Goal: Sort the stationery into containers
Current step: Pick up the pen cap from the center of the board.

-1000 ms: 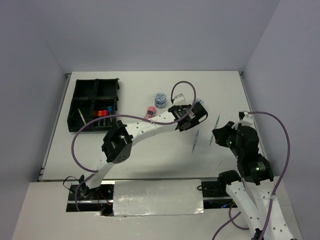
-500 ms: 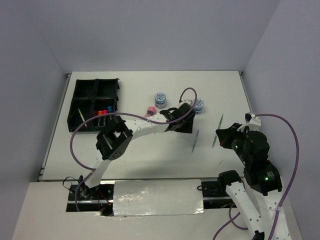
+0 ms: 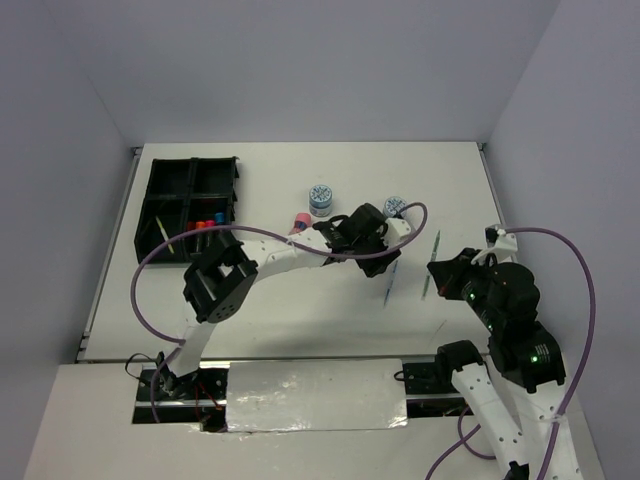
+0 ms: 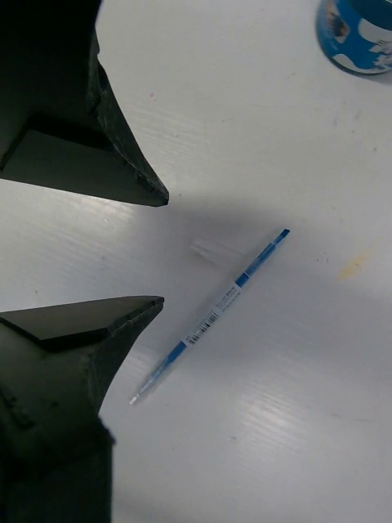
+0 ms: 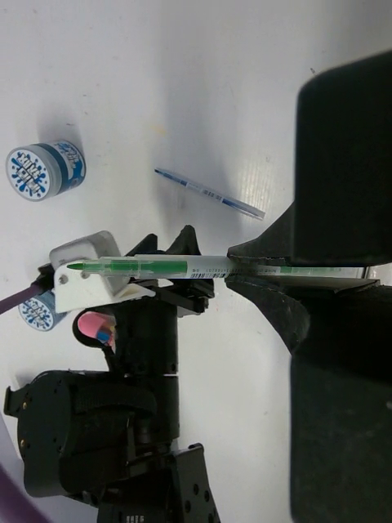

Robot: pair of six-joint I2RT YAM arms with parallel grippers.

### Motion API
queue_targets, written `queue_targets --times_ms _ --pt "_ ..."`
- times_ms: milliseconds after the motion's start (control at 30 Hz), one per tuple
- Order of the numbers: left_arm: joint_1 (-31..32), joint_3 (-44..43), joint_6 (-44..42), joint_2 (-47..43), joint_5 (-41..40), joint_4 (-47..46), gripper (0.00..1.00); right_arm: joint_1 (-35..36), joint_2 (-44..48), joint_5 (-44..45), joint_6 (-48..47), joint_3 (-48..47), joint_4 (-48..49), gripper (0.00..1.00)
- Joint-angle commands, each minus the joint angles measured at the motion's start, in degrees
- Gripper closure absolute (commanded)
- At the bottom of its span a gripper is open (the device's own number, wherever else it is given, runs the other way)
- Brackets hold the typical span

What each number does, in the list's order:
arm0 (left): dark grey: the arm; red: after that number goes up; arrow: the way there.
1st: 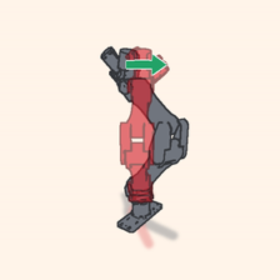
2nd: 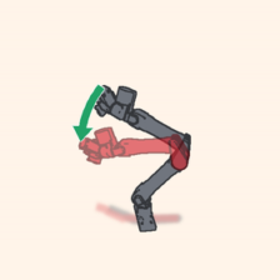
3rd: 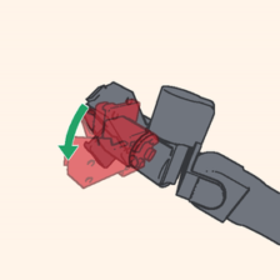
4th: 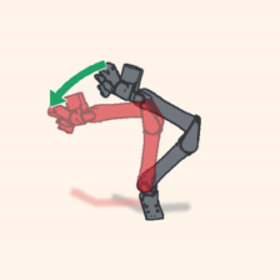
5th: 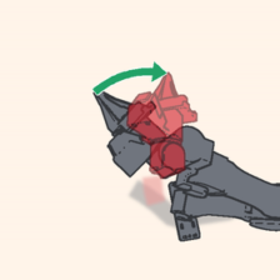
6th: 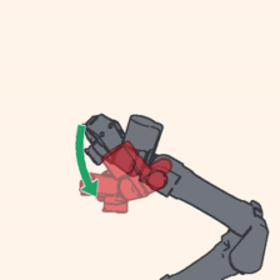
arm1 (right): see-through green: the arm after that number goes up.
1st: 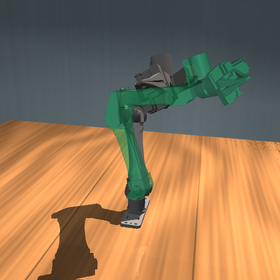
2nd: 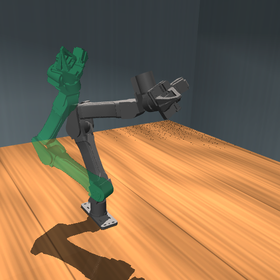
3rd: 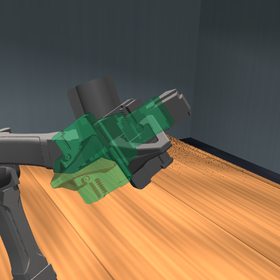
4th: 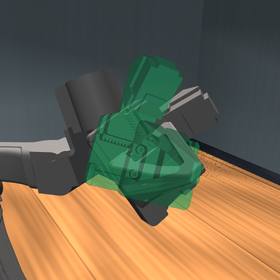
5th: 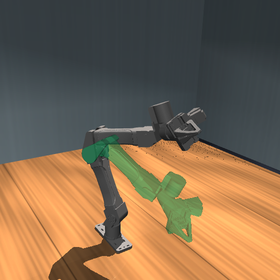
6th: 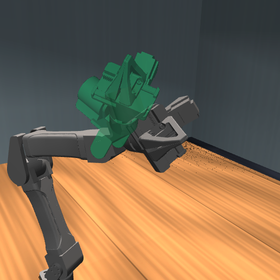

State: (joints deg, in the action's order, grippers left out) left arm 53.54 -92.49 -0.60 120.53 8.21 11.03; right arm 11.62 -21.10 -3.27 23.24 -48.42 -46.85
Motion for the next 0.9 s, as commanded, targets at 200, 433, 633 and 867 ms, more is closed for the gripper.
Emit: queue_targets --times_ms 200,433,633,867 --pt "-0.28 -4.97 -13.63 4.0 6.03 -1.36 0.47 -0.28 1.85 -1.65 -1.36 -3.78 -0.26 1.0" --pt "-0.28 -7.36 -15.48 7.0 9.81 0.4 0.51 -0.19 2.47 -1.3 -2.06 -5.28 -1.67 1.0" --pt "-0.45 -7.44 -16.27 8.32 9.81 0.05 0.53 -0.28 2.56 -2.36 -1.97 -5.63 -1.23 1.0" --pt "-0.45 -7.88 -15.92 10.16 9.73 -0.65 0.57 -0.28 2.91 -2.36 -2.15 -5.28 -0.61 1.0"
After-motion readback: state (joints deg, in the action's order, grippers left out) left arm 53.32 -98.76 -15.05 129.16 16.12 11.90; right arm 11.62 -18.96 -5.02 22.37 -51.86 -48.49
